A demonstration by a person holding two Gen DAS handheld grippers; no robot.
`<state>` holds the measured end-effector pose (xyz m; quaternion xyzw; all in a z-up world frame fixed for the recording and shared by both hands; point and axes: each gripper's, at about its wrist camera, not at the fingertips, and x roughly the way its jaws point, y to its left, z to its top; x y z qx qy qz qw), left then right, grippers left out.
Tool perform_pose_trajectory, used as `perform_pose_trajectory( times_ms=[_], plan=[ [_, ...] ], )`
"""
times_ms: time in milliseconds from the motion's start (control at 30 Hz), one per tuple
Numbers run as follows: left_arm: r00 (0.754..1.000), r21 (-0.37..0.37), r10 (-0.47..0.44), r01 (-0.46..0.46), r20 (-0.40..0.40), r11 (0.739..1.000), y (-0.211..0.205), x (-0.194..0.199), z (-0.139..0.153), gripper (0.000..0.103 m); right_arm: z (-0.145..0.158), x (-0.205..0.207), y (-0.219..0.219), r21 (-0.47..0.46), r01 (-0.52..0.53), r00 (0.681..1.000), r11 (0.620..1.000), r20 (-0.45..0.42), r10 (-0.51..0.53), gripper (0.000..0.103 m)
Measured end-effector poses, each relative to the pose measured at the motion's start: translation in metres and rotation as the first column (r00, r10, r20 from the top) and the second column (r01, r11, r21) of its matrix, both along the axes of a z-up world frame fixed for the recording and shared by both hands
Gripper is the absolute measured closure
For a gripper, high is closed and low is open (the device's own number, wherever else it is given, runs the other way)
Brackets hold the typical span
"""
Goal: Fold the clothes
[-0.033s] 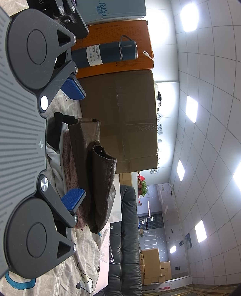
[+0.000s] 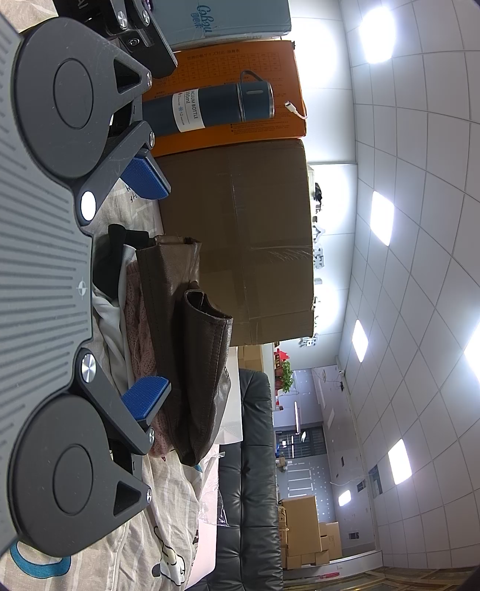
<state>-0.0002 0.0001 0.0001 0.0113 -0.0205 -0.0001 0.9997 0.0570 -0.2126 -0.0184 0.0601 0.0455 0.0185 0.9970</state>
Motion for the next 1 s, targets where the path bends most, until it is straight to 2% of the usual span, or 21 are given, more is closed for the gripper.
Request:
perform_pose_trajectory(
  times_ms=[1000],
  plan=[
    [1.000,0.001,0.000,0.000,-0.001,1.000,-0.0010,-0.0019,0.0010,0.000,-0.0005,0.0007,0.0012,-0.003,-0.006,1.000,1.000,-0.009,0.006,0.000]
  ],
)
